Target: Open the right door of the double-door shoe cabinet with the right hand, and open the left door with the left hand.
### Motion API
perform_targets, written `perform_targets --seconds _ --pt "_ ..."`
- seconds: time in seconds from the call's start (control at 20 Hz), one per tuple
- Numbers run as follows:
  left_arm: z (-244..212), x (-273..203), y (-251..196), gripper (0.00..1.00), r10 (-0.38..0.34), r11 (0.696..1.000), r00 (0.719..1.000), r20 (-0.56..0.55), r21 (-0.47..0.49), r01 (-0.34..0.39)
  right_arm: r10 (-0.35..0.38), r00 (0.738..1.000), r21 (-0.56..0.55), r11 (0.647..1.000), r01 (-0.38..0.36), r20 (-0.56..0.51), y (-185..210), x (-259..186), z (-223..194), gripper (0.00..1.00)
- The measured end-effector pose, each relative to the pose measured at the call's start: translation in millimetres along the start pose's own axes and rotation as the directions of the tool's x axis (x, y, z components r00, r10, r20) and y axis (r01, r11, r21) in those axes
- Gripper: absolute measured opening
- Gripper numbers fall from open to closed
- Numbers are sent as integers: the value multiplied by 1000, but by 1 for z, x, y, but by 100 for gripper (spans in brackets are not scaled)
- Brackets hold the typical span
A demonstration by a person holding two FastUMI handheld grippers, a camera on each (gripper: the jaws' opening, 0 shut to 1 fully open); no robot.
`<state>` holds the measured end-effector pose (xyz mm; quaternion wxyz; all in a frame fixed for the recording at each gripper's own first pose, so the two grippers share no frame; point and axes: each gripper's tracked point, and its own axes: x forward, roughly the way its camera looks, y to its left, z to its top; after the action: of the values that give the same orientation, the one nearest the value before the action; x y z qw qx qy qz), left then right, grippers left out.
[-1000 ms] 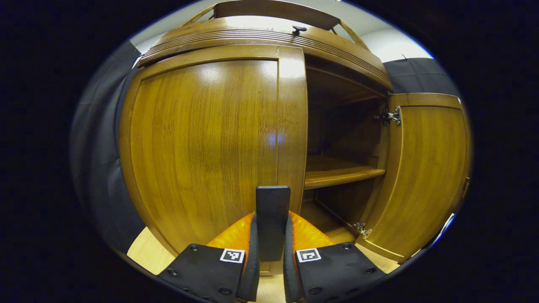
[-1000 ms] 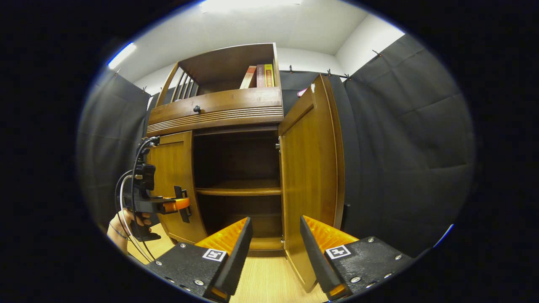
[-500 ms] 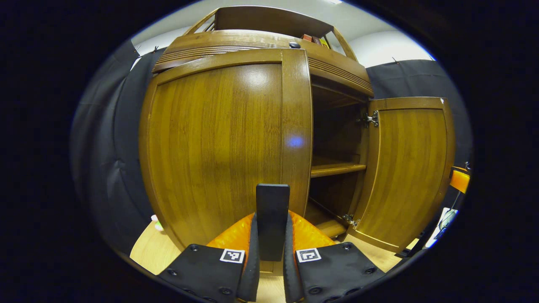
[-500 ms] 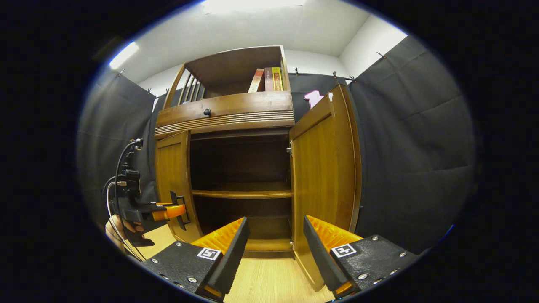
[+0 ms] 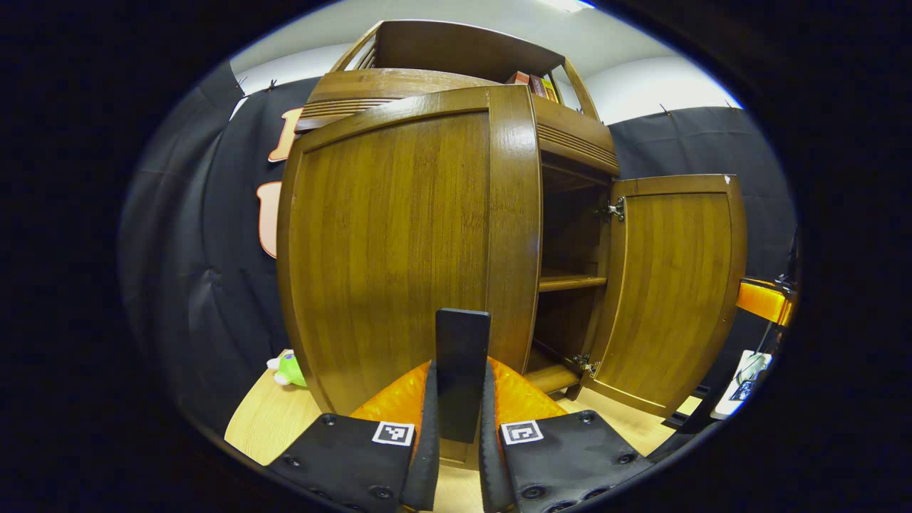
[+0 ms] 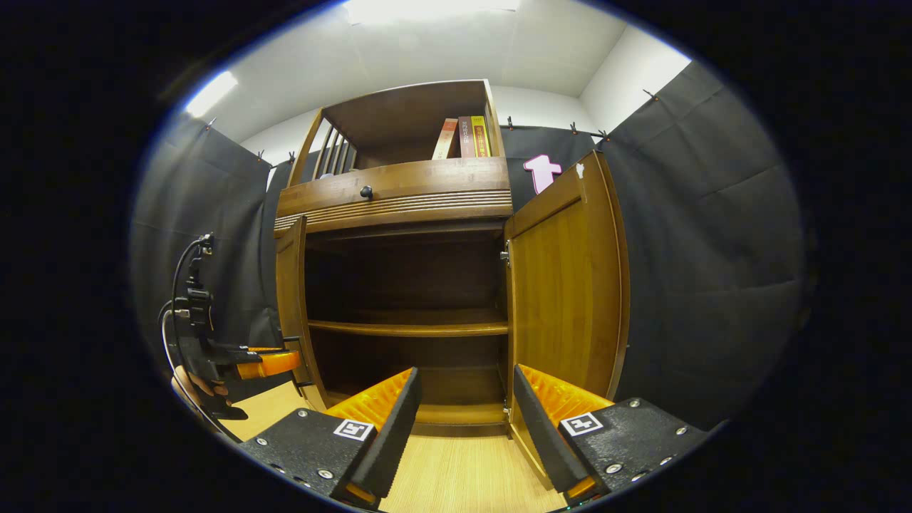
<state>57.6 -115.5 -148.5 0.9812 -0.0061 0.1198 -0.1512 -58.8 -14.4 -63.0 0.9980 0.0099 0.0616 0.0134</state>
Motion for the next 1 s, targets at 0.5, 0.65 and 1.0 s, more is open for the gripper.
perform_targets --seconds 0.5,0.65,1.0 --pt "-1 -55 37 30 58 998 998 17 23 -58 58 998 0 998 -58 -2 29 -1 -1 92" --pt "-1 -76 51 23 94 995 995 29 21 -94 78 997 5 997 -78 -6 38 -1 -4 92" --pt "-2 -109 96 18 178 983 983 43 25 -180 119 993 13 993 -119 -1 60 0 0 80"
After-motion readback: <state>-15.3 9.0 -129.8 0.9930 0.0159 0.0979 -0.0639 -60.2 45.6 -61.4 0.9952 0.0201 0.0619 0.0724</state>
